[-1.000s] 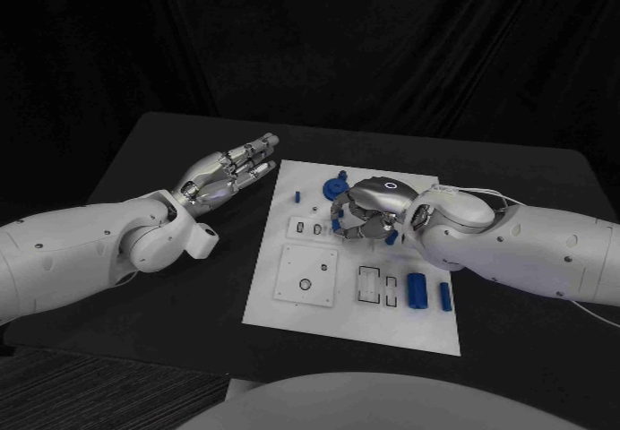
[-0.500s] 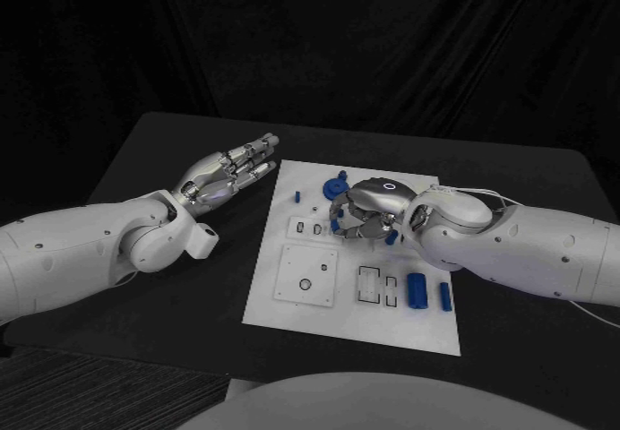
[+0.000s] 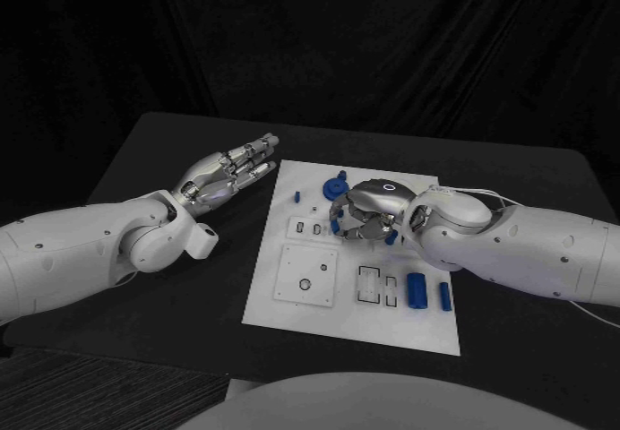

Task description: Assemble the parts on the task board

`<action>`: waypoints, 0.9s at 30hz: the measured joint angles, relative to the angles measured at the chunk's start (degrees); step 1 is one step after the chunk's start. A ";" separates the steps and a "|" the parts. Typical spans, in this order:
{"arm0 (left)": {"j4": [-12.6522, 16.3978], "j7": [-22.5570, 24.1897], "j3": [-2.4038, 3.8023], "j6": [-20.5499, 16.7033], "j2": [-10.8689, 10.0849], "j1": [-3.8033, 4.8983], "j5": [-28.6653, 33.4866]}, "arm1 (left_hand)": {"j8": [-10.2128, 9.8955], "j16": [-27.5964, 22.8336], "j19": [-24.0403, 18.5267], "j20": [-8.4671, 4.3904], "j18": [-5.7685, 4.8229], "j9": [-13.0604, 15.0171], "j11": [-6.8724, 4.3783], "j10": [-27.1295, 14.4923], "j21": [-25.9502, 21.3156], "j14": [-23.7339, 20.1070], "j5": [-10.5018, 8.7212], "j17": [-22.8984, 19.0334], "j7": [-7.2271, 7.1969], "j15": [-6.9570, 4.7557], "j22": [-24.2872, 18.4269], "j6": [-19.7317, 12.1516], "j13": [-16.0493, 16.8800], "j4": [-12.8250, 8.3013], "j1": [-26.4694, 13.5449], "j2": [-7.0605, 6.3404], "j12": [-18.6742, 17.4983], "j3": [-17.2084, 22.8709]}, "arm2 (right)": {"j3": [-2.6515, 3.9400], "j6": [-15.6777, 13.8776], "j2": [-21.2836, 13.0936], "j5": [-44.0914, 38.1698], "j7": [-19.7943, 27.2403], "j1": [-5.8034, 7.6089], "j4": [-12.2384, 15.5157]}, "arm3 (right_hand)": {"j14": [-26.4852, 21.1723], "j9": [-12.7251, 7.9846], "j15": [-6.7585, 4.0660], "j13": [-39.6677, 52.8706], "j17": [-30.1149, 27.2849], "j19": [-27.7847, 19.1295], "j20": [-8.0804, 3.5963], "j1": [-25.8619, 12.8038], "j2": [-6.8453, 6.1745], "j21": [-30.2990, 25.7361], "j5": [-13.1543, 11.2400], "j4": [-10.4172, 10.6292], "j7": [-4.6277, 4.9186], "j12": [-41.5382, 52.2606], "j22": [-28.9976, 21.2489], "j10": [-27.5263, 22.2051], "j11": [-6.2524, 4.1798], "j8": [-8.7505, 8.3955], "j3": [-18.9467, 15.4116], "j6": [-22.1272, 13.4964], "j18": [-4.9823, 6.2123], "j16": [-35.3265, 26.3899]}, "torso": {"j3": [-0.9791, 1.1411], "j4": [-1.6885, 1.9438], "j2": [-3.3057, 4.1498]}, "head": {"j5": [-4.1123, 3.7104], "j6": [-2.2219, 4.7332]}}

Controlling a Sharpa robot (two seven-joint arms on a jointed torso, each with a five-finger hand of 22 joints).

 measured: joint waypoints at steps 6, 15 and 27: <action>-0.06 0.00 0.00 0.07 0.07 -0.01 0.00 | 0.00 0.00 0.00 0.00 0.00 0.00 0.00 0.00 0.00 0.00 0.00 0.01 0.00 0.00 0.00 0.00 0.01 0.00 0.00 0.00 0.00 0.00 | 0.00 0.33 0.06 -0.01 -0.15 -0.01 0.00 | 0.00 -1.55 0.00 0.00 0.00 -0.20 0.21 -0.54 0.10 -0.44 -3.47 -0.71 0.22 0.00 0.00 0.00 0.00 -2.13 -0.38 -2.27 0.00 -0.08 | 0.00 0.00 0.00 | -0.01 0.01; -0.12 0.00 0.00 0.12 0.07 -0.03 0.00 | 0.00 0.00 0.00 0.00 0.01 0.00 0.00 0.00 0.00 0.00 0.00 0.02 0.00 0.00 0.00 0.00 0.02 0.00 0.00 0.00 0.00 0.00 | 0.00 0.57 -0.07 -0.03 -0.35 -0.03 -0.02 | -0.05 -5.33 0.35 0.00 0.00 -0.20 0.21 -1.95 0.00 -1.45 -10.05 -1.27 0.15 0.00 -0.01 0.00 0.00 -6.41 -1.72 -6.80 0.95 -0.31 | 0.00 0.00 0.00 | 0.03 0.00; 0.06 0.00 0.01 -0.13 -0.14 -0.04 0.00 | 0.00 0.00 0.00 0.00 0.00 0.00 0.37 -0.11 0.00 0.00 -5.12 0.04 0.18 0.00 0.01 -0.18 0.04 -1.46 0.45 -1.27 0.00 1.47 | -0.11 -3.47 -5.17 -0.06 0.45 2.30 4.30 | -0.05 -9.06 0.35 0.00 0.00 -0.20 0.20 -5.76 -4.99 -0.91 -19.02 6.70 0.25 0.00 0.04 0.00 0.42 -7.07 -5.02 -6.27 0.93 -0.43 | 0.01 -0.01 -0.01 | 0.38 0.00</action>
